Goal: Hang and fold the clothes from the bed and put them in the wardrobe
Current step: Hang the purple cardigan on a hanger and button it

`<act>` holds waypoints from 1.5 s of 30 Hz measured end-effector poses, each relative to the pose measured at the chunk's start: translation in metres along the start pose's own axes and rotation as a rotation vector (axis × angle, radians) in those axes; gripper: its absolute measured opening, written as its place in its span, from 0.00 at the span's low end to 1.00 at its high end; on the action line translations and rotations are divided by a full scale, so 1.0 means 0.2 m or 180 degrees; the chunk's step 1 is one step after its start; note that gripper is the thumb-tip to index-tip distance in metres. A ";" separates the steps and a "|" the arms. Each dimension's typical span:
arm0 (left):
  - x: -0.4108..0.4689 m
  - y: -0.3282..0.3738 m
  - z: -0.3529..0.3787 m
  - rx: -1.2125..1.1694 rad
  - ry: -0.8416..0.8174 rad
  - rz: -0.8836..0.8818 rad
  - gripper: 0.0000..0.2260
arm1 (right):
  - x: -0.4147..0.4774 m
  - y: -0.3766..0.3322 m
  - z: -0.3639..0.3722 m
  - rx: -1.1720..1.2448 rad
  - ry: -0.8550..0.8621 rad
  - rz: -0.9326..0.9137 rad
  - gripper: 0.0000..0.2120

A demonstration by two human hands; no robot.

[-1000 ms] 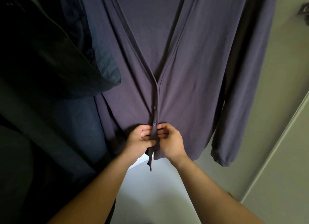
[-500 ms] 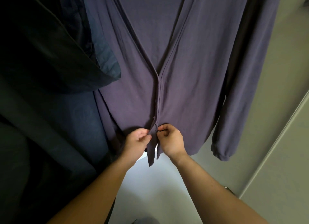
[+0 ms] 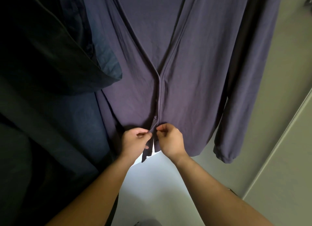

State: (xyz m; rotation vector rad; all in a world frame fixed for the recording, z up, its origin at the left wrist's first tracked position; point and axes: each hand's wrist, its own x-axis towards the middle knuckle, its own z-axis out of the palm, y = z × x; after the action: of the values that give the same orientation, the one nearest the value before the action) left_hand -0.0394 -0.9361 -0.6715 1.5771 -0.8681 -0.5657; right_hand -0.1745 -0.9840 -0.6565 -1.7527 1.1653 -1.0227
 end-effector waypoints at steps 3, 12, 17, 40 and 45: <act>-0.01 0.01 0.01 -0.0307 -0.0032 -0.0068 0.06 | 0.00 -0.01 0.01 -0.0040 0.0165 0.0026 0.10; 0.00 0.01 0.02 -0.0365 -0.0045 0.0077 0.03 | 0.03 0.01 0.02 -0.0192 0.0208 0.0143 0.09; 0.01 -0.02 0.02 -0.0392 -0.0060 0.0057 0.05 | 0.02 0.01 0.04 -0.0132 0.0147 0.0107 0.02; 0.07 -0.04 -0.01 0.0325 0.0168 0.0256 0.05 | 0.02 0.04 0.06 -0.0113 0.0071 0.0149 0.04; 0.08 -0.03 0.03 0.0317 0.0362 0.0168 0.08 | -0.01 0.02 0.07 0.0056 0.0053 0.0163 0.05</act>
State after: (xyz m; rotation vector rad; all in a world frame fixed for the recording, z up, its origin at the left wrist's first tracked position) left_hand -0.0338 -0.9517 -0.6759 1.6548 -0.8604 -0.3963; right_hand -0.1639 -0.9811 -0.6657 -1.6950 1.2022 -1.0159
